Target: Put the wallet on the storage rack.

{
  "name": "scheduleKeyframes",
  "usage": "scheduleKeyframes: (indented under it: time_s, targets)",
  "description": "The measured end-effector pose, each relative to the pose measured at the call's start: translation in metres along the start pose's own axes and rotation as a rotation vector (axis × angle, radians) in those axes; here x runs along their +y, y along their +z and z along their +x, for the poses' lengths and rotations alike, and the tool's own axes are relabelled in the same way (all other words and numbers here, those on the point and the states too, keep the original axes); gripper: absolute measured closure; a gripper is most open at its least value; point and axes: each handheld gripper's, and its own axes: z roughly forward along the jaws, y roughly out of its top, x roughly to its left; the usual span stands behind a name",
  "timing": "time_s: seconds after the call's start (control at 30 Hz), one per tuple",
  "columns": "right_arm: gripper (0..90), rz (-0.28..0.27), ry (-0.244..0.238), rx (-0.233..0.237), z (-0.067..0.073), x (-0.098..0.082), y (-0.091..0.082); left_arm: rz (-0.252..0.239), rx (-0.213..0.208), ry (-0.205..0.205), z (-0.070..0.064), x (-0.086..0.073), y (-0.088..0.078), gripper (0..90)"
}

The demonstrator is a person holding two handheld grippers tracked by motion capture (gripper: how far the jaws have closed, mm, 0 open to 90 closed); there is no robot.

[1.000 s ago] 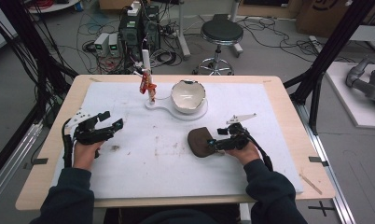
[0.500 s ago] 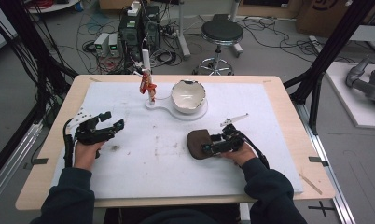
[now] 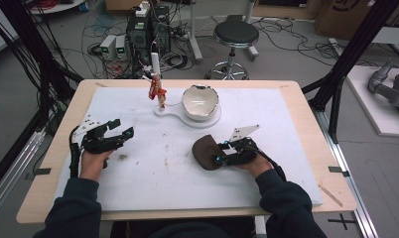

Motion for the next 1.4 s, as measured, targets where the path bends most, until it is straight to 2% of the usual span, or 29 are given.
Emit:
scheduleKeyframes:
  time_s: [0.07,0.1,0.13,0.23,0.3,0.47,0.53,0.6,0.67,0.7,0.73,0.77,0.8,0.83,1.0,1.1,1.13,1.2,1.27,1.3,1.33,1.37,1.4]
  targets:
    - [51.5,-0.001,-0.010,-0.003,0.001,0.000,0.001,0.009,-0.051,-0.025,-0.004,0.000,0.008,28.6]
    - [51.8,-0.001,-0.015,-0.003,0.001,0.001,0.000,0.027,-0.094,-0.025,-0.009,0.001,0.015,28.6]
    - [51.9,-0.009,-0.034,-0.010,0.001,0.001,0.001,0.044,-0.127,-0.027,-0.015,0.001,0.021,28.6]
    - [52.6,-0.010,-0.052,-0.015,0.004,0.002,0.001,0.098,-0.231,-0.022,-0.037,0.001,0.045,28.5]
    - [52.9,-0.010,-0.066,-0.018,0.004,0.002,0.002,0.151,-0.280,-0.014,-0.050,-0.001,0.059,28.6]
    - [53.8,-0.011,-0.080,-0.025,0.006,0.003,0.003,0.270,-0.368,-0.019,-0.079,-0.010,0.094,28.5]
    - [53.4,-0.009,-0.081,-0.025,0.005,0.004,0.004,0.297,-0.372,-0.025,-0.084,-0.011,0.103,28.4]
    - [50.0,0.006,-0.004,-0.007,-0.001,0.004,0.007,0.313,-0.368,-0.025,-0.087,-0.013,0.108,28.4]
    - [45.3,0.006,0.083,0.046,-0.009,0.002,0.009,0.318,-0.359,-0.017,-0.087,-0.013,0.109,28.4]
    - [40.2,0.011,0.122,0.065,-0.012,0.001,0.010,0.323,-0.353,-0.016,-0.087,-0.013,0.108,28.3]
    - [37.3,0.012,0.182,0.080,-0.018,-0.001,0.013,0.325,-0.352,-0.019,-0.086,-0.013,0.107,28.3]
    - [37.3,0.016,0.235,0.117,-0.022,-0.003,0.014,0.322,-0.351,-0.020,-0.085,-0.012,0.107,28.4]
    - [39.0,0.016,0.266,0.141,-0.025,-0.005,0.016,0.322,-0.350,-0.020,-0.085,-0.012,0.107,28.4]
    - [48.7,0.011,0.268,0.188,-0.027,-0.006,0.016,0.326,-0.354,-0.022,-0.085,-0.013,0.108,28.4]
    - [54.4,0.010,0.119,0.138,-0.017,0.001,0.012,0.369,-0.378,-0.012,-0.088,-0.018,0.112,28.3]
    - [55.2,-0.019,-0.038,0.078,-0.005,0.007,0.009,0.375,-0.400,-0.008,-0.091,-0.020,0.113,28.4]
    - [55.3,-0.021,-0.072,0.064,-0.001,0.008,0.008,0.364,-0.426,-0.025,-0.092,-0.020,0.113,28.4]
    - [55.4,-0.033,-0.143,0.040,0.003,0.009,0.007,0.359,-0.452,-0.025,-0.093,-0.021,0.114,28.4]
    - [55.5,-0.047,-0.185,0.026,0.007,0.010,0.006,0.367,-0.460,-0.008,-0.096,-0.021,0.115,29.7]
    - [55.5,-0.051,-0.193,0.026,0.008,0.011,0.006,0.367,-0.475,0.018,-0.098,-0.021,0.114,34.9]
    - [55.5,-0.057,-0.197,0.023,0.009,0.011,0.006,0.367,-0.494,0.039,-0.100,-0.021,0.114,44.8]
    - [55.4,-0.057,-0.198,0.025,0.008,0.011,0.006,0.369,-0.497,0.065,-0.102,-0.021,0.113,52.5]
    - [55.4,-0.057,-0.193,0.027,0.008,0.011,0.007,0.374,-0.494,0.082,-0.104,-0.021,0.113,53.7]
